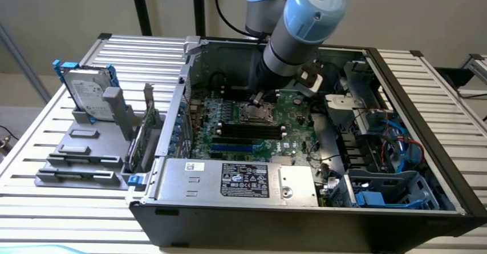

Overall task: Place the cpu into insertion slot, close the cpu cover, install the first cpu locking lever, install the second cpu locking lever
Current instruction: 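Install the second cpu locking lever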

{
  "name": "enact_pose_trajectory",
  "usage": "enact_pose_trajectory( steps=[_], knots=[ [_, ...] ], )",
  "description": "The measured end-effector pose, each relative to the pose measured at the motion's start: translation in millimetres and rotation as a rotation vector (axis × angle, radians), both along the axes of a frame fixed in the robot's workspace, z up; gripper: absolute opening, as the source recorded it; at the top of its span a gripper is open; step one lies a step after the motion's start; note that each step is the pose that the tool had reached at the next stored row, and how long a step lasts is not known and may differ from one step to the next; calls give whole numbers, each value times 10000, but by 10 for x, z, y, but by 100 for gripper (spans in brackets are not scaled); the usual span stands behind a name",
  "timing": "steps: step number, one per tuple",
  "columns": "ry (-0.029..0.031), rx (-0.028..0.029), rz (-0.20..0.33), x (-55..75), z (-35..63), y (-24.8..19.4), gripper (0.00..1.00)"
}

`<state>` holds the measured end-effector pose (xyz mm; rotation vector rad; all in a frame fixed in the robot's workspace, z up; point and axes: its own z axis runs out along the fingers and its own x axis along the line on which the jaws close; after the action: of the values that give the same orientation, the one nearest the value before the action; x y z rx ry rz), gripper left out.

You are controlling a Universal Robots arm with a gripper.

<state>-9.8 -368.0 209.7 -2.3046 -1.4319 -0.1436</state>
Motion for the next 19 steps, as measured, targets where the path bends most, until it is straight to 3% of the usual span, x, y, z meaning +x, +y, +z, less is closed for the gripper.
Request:
enact_pose_trajectory(
  steps=[7, 19],
  knots=[
    [54, -2, -10, -14, 130, -164, 11],
    [57, -2, -10, -133, 216, -405, 11]
  ],
)
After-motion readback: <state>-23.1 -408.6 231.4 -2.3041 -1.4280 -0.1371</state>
